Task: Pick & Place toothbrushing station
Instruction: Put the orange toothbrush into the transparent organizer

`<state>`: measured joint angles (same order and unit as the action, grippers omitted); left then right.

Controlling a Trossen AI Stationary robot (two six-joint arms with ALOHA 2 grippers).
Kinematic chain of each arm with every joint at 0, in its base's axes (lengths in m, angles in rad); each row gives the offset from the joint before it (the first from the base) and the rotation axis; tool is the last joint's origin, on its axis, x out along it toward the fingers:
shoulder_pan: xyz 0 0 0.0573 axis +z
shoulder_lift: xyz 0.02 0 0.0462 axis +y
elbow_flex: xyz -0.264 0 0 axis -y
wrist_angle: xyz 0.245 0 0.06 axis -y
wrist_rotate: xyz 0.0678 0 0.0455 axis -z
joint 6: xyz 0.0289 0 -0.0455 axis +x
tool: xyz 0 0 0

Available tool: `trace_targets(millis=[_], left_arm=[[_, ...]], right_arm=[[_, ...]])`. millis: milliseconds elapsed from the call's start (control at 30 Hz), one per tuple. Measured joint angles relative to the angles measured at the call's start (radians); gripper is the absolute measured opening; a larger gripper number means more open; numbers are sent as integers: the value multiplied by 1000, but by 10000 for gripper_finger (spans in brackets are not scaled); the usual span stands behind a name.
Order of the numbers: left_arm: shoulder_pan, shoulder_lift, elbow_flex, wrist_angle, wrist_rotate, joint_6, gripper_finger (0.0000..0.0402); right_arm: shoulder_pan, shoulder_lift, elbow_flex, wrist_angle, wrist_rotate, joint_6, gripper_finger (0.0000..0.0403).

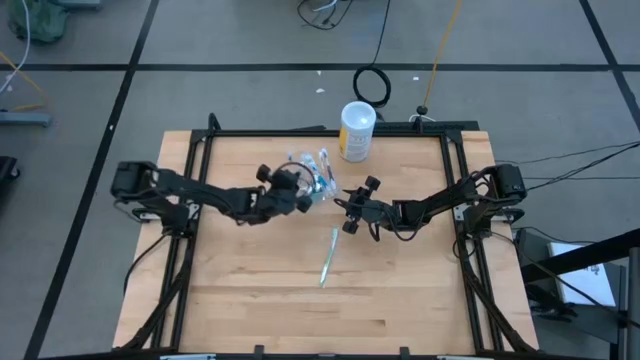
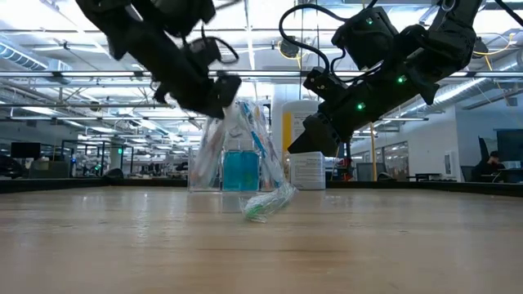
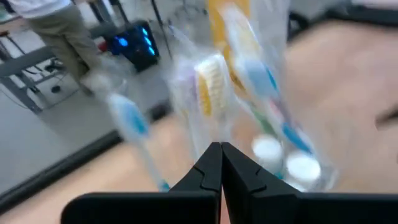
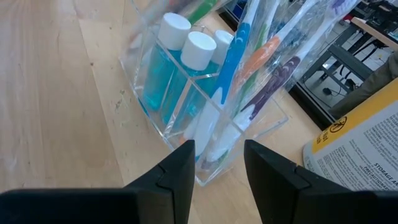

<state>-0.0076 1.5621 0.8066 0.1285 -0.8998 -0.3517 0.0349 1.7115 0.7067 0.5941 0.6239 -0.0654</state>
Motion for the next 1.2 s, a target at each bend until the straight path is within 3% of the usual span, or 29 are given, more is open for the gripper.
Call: trace_targets(millis=[333, 633, 767, 933, 1200], left_arm=[[-15, 79, 0, -30, -100, 179, 4], [-14, 72, 0, -44, -63, 202, 34], [-14, 72, 0, -52, -83, 202, 49], [-14, 72, 0, -51, -79, 218, 81], [-68, 72, 53, -82, -100, 276, 142]], right_arm=[[0, 0, 0, 0, 0, 1, 130], [0, 0, 0, -1, 0, 12, 130], [0, 0, 0, 2, -22, 140, 130], [-2, -1, 0, 7, -183, 243, 130], [12, -1, 0, -34, -185, 489, 130]])
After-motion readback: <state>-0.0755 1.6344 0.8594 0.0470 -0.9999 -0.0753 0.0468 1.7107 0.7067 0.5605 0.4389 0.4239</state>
